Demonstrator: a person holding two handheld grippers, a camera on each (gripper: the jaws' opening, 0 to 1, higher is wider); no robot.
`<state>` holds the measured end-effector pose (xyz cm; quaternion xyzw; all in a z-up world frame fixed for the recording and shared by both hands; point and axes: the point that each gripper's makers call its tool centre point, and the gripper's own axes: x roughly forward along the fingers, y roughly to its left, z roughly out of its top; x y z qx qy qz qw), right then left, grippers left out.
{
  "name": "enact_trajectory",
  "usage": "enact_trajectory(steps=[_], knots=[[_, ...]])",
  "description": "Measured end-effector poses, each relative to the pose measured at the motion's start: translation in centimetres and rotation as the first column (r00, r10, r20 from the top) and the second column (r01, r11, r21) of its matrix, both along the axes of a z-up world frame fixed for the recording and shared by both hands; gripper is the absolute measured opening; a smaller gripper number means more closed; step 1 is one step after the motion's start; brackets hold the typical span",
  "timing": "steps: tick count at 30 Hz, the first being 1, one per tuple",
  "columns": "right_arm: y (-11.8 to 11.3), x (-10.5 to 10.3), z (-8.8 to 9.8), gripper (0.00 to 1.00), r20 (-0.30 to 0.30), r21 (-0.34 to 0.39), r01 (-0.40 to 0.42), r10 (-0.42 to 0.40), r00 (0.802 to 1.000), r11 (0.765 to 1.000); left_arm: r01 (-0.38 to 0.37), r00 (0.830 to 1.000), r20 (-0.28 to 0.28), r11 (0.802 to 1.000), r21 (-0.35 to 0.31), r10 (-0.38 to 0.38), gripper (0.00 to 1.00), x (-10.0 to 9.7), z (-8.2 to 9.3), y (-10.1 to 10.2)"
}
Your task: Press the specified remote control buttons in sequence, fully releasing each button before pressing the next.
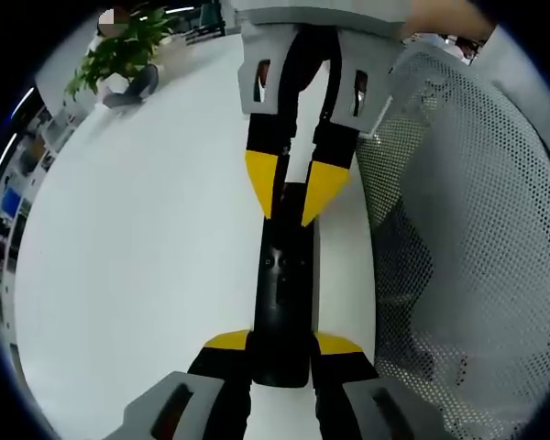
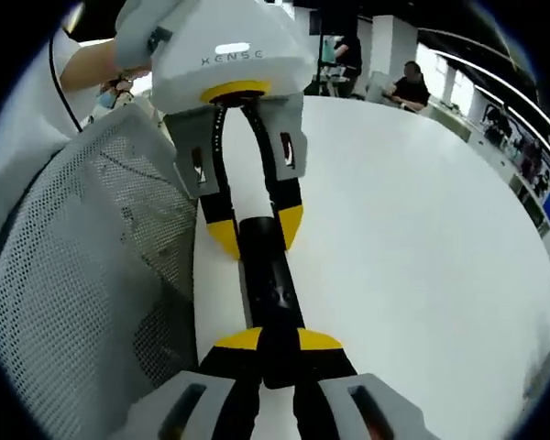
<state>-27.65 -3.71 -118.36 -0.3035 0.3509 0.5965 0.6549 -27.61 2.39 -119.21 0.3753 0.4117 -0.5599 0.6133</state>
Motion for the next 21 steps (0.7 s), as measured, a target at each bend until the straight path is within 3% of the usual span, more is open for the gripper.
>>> enact_trajectory(steps=[5,9,12,14,17,21], knots=[[0.05,0.1,-0.15,0.09,0.005,0.005,-0.021,0.021,1.0,1.0,-0.001,1.0,0.005,1.0,-0.021,0.001,0.24,-0.01,-0.02,-0.06],[0.01,0.4,-0.19,0.09,-0.042,0.02,0.011,-0.01,0.999,1.0,0.006,1.0,0.005,0.999,-0.034,-0.005,0.24,0.07,-0.01,-0.1],[0.18,0.46,-0.24,0.07,-0.053,-0.018,0.012,-0.013,0.999,1.0,0.02,1.0,0.014,0.999,-0.048,-0.019,0.24,0.05,-0.03,-0.09],[0.12,0.41,-0.34,0.07,-0.007,-0.064,-0.041,0.04,0.999,0.997,0.014,1.0,0.011,0.998,-0.069,-0.013,0.24,0.11,-0.04,-0.02],[0.26,0.25,-0.33,0.07,0.031,-0.094,-0.048,0.051,0.998,0.994,0.016,1.0,0.011,0.996,-0.091,-0.015,0.24,0.14,-0.02,-0.02],[0.14,0.07,-0.34,0.07,0.061,-0.072,-0.051,0.055,0.997,0.996,0.012,1.0,0.012,0.994,-0.106,-0.011,0.24,0.15,-0.02,-0.11]])
